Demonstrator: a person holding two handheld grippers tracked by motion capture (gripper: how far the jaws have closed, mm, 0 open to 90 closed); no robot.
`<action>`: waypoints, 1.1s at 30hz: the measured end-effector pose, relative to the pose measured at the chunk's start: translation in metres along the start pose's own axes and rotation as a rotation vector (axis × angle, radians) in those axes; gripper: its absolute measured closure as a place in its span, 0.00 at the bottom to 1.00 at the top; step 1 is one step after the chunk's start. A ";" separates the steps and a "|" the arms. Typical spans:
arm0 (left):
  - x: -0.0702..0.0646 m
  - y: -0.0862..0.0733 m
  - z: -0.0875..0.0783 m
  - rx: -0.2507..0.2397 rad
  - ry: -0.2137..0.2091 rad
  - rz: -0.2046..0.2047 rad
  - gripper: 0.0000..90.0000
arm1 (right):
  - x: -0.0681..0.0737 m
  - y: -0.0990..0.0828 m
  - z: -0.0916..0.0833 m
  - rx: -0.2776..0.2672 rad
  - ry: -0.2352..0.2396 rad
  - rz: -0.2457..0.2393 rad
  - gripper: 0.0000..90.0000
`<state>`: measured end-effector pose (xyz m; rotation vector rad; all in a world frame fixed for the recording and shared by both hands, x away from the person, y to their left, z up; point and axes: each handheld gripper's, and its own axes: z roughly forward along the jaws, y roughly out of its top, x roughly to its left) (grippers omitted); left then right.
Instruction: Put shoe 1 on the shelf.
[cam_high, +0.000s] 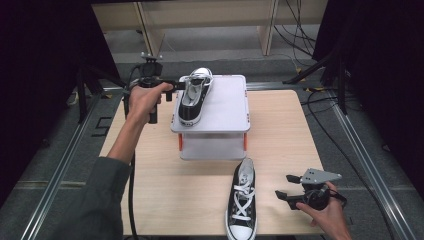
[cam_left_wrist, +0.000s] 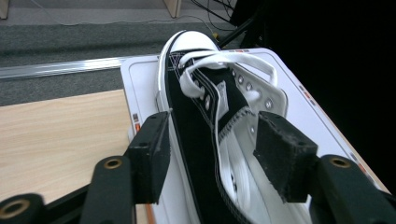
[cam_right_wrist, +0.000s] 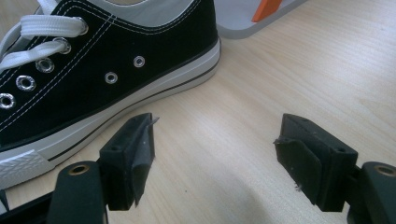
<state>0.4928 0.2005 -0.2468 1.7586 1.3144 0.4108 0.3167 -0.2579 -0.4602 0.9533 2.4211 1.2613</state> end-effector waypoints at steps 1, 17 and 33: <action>0.001 -0.002 -0.005 0.003 -0.008 0.007 0.46 | 0.000 0.000 0.000 -0.002 -0.003 -0.003 0.31; 0.006 -0.078 -0.052 -0.012 -0.108 0.037 0.33 | 0.000 0.000 -0.001 -0.008 -0.001 0.005 0.31; 0.011 -0.196 -0.061 -0.037 -0.062 0.154 0.18 | 0.001 0.000 -0.001 -0.006 0.011 0.014 0.31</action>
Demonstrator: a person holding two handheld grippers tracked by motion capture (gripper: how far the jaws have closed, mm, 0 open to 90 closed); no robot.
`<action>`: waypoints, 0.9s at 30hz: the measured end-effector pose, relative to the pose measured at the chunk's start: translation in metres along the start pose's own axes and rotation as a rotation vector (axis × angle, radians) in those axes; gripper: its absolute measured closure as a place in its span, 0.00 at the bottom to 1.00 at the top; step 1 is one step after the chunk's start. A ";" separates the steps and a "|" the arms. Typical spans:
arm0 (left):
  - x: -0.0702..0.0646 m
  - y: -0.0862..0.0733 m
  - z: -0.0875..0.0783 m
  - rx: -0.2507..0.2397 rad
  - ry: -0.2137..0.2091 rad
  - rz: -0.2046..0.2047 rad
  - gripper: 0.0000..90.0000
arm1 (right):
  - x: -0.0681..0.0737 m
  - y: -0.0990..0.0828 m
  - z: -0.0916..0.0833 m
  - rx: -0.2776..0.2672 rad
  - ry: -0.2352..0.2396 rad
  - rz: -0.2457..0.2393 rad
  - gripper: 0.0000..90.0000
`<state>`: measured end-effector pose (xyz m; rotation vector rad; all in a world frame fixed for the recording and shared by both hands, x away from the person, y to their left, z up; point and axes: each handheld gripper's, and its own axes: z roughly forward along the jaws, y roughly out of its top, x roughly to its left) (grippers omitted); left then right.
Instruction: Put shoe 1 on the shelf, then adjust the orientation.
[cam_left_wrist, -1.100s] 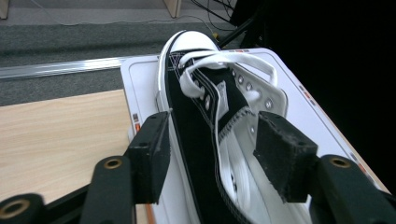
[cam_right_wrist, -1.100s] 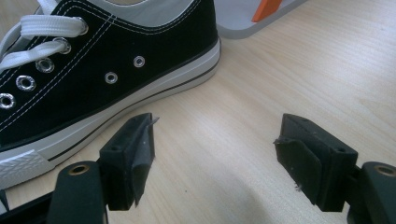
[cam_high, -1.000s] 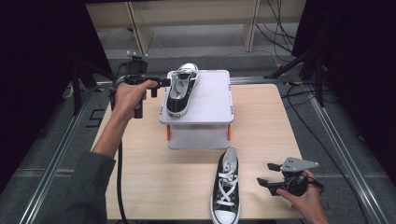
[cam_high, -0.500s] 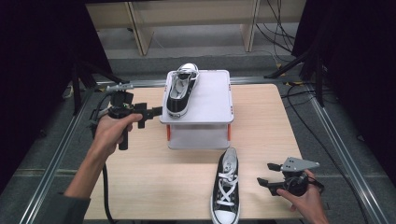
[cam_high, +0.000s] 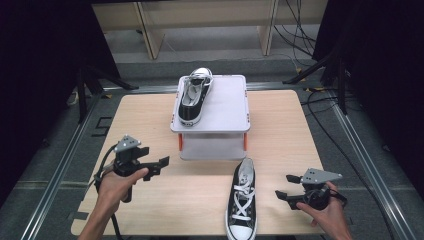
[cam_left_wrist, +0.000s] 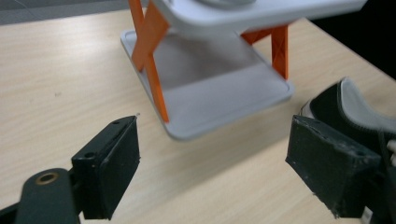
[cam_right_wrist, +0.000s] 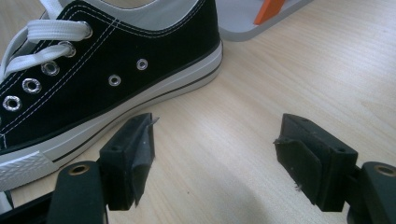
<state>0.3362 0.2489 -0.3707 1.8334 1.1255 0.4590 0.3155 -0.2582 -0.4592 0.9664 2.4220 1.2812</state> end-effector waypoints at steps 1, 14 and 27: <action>0.000 -0.006 0.000 -0.012 0.007 0.035 0.18 | 0.000 0.000 0.000 0.000 0.000 -0.001 0.31; -0.006 -0.085 0.011 0.022 0.007 0.034 0.18 | -0.002 -0.001 0.001 -0.005 -0.006 -0.022 0.31; -0.013 -0.118 0.010 0.073 0.041 0.094 0.18 | 0.001 0.000 0.000 -0.002 0.001 -0.013 0.31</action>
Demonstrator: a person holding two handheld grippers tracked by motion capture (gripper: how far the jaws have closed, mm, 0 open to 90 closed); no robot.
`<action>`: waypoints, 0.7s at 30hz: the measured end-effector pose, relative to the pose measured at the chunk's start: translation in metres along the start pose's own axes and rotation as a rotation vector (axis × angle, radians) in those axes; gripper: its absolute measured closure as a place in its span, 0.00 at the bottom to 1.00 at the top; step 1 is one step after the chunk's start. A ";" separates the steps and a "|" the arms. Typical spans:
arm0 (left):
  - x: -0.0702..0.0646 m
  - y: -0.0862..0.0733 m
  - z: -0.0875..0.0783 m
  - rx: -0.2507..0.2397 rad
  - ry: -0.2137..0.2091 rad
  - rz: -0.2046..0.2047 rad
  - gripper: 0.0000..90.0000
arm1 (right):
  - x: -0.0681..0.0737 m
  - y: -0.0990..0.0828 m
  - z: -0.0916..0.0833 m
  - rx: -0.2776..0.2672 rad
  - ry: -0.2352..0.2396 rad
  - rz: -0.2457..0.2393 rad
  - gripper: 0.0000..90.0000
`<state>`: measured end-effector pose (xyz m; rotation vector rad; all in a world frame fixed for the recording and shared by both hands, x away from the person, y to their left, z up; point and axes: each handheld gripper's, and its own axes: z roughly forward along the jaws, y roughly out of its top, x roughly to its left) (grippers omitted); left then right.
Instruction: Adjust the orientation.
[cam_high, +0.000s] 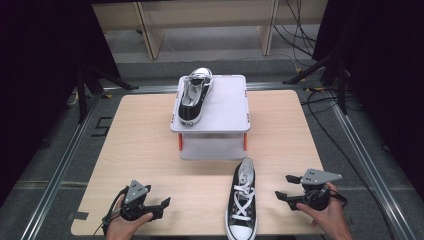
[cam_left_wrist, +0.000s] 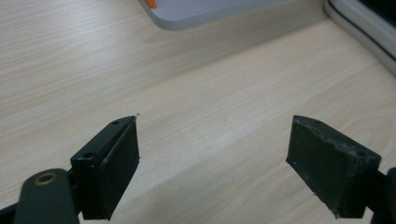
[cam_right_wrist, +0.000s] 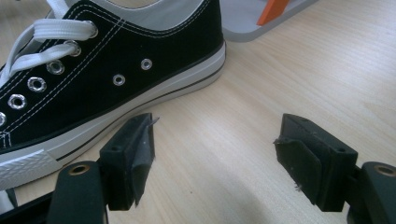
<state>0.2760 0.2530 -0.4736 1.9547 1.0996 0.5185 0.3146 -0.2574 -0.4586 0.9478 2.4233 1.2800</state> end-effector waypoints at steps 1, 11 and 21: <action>-0.001 -0.002 0.000 -0.003 0.017 -0.009 0.18 | 0.001 0.000 0.000 -0.006 0.005 0.001 0.31; 0.010 -0.006 -0.001 -0.009 0.035 -0.030 0.18 | 0.015 0.023 -0.009 -0.075 0.058 -0.086 0.37; 0.010 -0.006 0.000 0.004 0.031 -0.044 0.18 | 0.040 0.055 0.009 -0.066 0.197 -0.217 0.39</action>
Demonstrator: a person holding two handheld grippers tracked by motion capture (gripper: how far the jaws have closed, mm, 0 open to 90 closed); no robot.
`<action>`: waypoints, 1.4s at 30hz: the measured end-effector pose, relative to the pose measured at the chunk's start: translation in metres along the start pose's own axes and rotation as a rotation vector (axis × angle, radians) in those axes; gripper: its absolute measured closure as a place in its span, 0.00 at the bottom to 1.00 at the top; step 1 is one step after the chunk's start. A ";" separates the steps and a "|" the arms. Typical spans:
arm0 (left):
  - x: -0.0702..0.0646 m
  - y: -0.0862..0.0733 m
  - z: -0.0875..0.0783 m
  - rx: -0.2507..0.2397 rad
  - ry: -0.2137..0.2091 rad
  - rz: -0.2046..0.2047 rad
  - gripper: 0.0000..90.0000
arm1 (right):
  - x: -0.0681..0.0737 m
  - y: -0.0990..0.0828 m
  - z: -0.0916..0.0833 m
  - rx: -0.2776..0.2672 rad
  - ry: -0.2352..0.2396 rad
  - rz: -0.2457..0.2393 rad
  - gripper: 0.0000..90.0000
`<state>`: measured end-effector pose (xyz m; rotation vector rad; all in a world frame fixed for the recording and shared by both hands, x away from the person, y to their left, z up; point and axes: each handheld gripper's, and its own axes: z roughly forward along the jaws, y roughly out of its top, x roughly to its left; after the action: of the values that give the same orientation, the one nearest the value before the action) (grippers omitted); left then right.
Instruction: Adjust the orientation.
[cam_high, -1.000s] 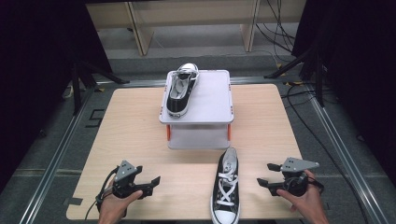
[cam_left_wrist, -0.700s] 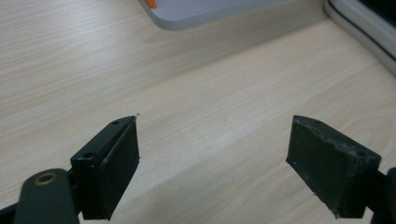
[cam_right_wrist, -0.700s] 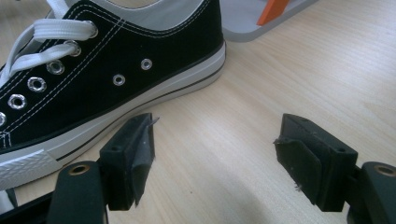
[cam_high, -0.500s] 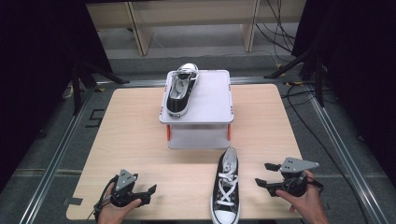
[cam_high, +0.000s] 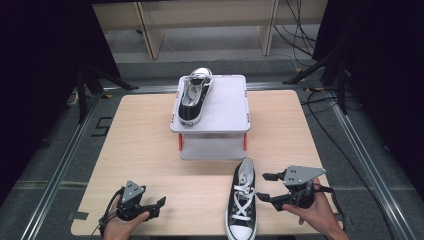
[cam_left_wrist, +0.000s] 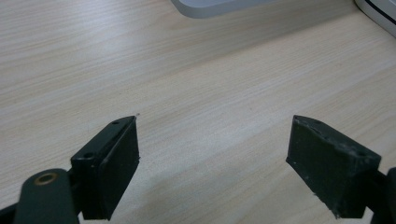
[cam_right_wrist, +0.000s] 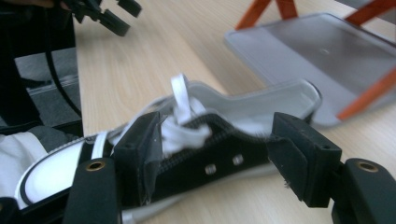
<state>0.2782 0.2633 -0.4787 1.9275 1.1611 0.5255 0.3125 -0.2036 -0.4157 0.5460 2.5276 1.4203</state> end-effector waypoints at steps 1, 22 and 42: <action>0.002 0.000 0.000 0.011 0.005 0.024 0.18 | -0.001 0.004 0.003 0.001 -0.001 -0.022 0.39; 0.000 0.000 0.000 0.019 0.002 0.016 0.18 | 0.001 0.008 0.030 0.140 0.091 -0.074 0.36; 0.000 0.000 0.001 0.039 0.011 0.019 0.18 | 0.001 -0.013 0.013 0.198 0.035 -0.095 0.83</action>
<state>0.2789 0.2631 -0.4798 1.9731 1.1694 0.5276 0.3129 -0.1984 -0.4334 0.4284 2.6999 1.1657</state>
